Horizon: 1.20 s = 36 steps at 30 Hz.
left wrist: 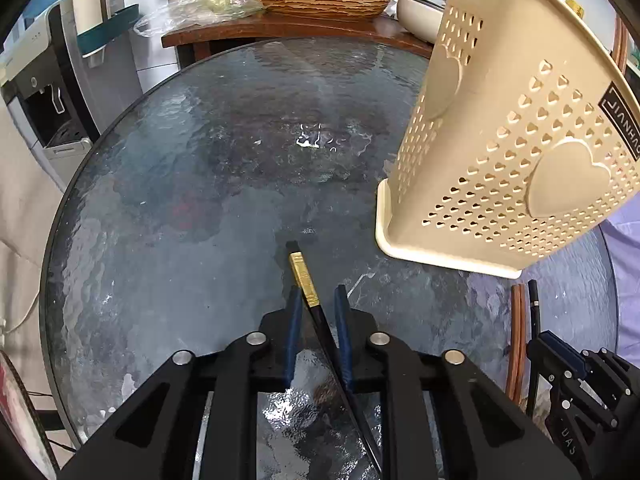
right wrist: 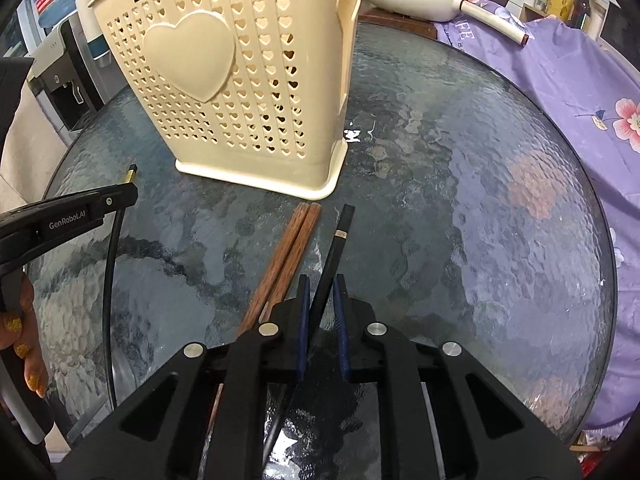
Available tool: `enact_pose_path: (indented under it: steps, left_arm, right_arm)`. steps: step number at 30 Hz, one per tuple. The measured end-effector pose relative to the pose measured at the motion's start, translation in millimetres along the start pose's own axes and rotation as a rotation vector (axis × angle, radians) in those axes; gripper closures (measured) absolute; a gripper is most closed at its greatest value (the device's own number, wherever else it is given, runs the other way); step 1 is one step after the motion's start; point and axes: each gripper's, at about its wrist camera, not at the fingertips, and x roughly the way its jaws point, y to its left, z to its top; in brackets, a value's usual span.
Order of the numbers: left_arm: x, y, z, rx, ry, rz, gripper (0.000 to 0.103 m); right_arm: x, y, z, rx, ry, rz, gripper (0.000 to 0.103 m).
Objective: Organize utensils
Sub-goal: 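Move the left tool to the black gold-tipped utensil while the right tool reaches the chopsticks, then grasp the black gold-tipped chopstick with the left tool while the right tool grasps a black chopstick, then carry both chopsticks upright and lower them into the cream holder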
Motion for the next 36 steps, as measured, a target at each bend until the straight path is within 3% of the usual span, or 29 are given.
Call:
enact_pose_path:
  steps: [18, 26, 36]
  left_arm:
    - [-1, 4, 6, -0.074, -0.058, -0.018, 0.096]
    - [-28, 6, 8, -0.071, -0.111, -0.093, 0.096]
    - [-91, -5, -2, 0.006, -0.242, -0.174, 0.096]
  right_arm:
    - [-4, -14, -3, 0.048, -0.067, 0.058, 0.095]
    - [-32, -21, -4, 0.053, -0.151, 0.139, 0.095]
    - [-89, -26, -11, 0.036, -0.29, 0.245, 0.095]
